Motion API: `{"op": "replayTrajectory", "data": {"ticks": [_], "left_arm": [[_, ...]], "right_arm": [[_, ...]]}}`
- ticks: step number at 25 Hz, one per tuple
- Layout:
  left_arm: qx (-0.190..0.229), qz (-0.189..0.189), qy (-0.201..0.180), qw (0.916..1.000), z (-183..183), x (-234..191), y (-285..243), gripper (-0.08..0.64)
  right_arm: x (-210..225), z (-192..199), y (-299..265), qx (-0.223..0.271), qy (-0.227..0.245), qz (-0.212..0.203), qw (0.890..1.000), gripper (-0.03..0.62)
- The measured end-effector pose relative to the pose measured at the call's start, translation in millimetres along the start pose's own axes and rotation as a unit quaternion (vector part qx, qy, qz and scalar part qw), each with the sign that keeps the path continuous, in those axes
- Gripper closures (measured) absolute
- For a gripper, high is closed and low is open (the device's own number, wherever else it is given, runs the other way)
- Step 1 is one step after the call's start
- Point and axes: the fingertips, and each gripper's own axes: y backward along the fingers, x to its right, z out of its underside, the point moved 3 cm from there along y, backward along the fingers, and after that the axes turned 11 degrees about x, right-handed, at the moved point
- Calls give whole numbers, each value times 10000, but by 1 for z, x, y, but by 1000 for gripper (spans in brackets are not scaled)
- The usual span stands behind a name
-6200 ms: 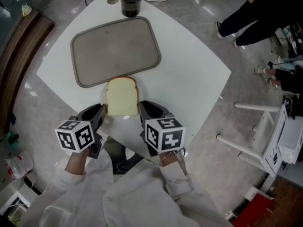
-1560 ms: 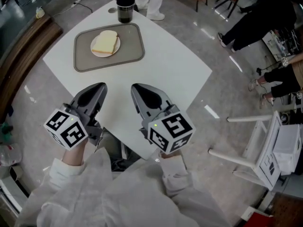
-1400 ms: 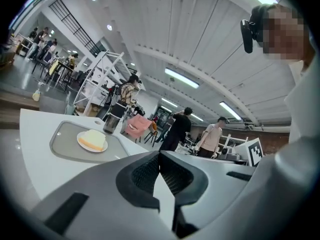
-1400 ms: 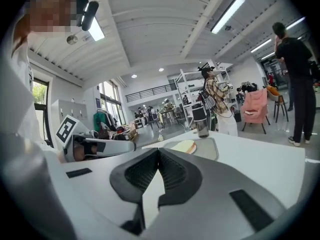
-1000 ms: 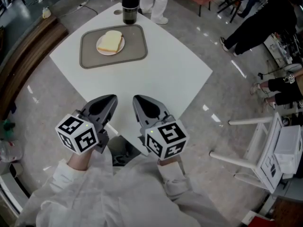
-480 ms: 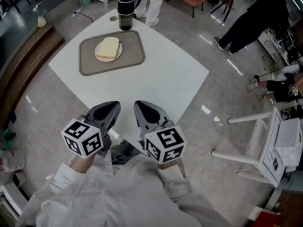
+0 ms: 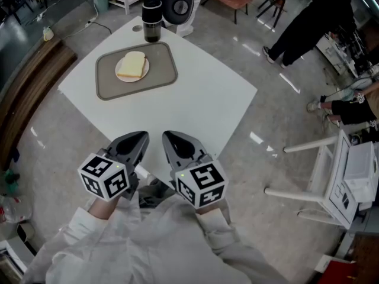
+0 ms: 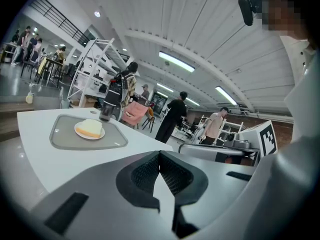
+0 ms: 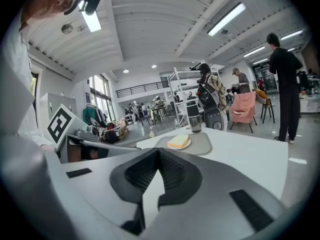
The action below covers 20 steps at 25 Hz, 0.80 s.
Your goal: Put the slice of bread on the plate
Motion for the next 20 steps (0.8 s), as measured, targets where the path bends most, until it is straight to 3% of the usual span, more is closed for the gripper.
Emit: {"op": "replayTrajectory", "data": {"ticks": [20], "left_arm": [[-82, -24, 73, 9999, 3, 0, 2, 551]], "right_arm": [[6, 8, 0, -220, -16, 71, 9997, 578]]}}
